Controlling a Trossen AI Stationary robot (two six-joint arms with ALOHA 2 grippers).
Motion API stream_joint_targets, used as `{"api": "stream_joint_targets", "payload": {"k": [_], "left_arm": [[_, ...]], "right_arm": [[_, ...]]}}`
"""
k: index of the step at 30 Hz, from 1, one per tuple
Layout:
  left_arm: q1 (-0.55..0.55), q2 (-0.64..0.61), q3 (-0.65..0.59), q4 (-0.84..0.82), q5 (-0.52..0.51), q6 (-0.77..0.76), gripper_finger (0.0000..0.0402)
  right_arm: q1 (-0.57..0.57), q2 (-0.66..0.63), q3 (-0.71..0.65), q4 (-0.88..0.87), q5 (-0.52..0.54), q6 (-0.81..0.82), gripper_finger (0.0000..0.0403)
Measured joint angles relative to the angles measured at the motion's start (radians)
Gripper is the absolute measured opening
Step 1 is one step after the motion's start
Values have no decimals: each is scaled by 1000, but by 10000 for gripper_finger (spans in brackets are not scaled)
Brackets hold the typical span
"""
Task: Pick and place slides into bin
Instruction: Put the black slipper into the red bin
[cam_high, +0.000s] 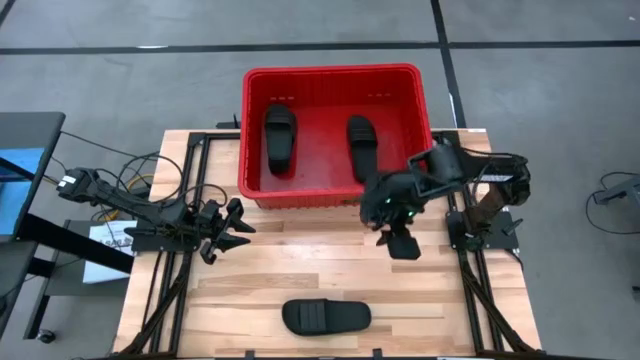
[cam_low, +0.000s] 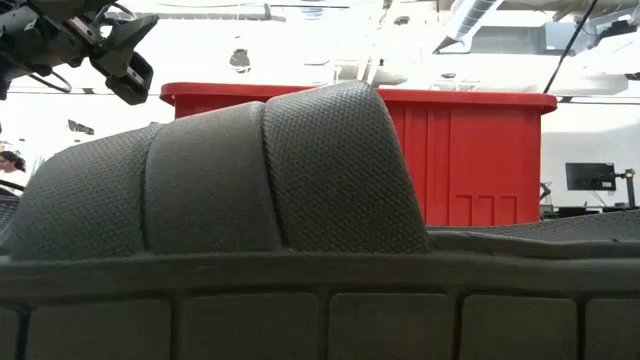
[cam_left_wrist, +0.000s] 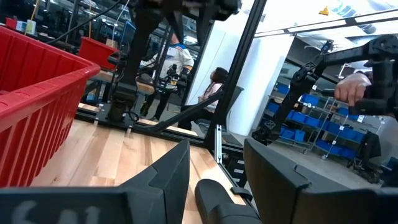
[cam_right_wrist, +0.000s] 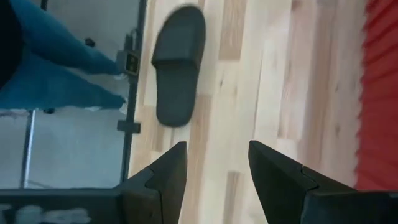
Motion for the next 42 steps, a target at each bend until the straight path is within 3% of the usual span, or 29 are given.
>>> {"api": "stream_joint_targets", "payload": {"k": [14, 42], "left_arm": [[0, 0, 0, 0, 0, 0, 142], [0, 0, 0, -6, 61, -9, 142]], "right_arm": [[83, 0, -224, 88, 9, 235, 160], [227, 6, -701, 597, 1, 702, 150]]}}
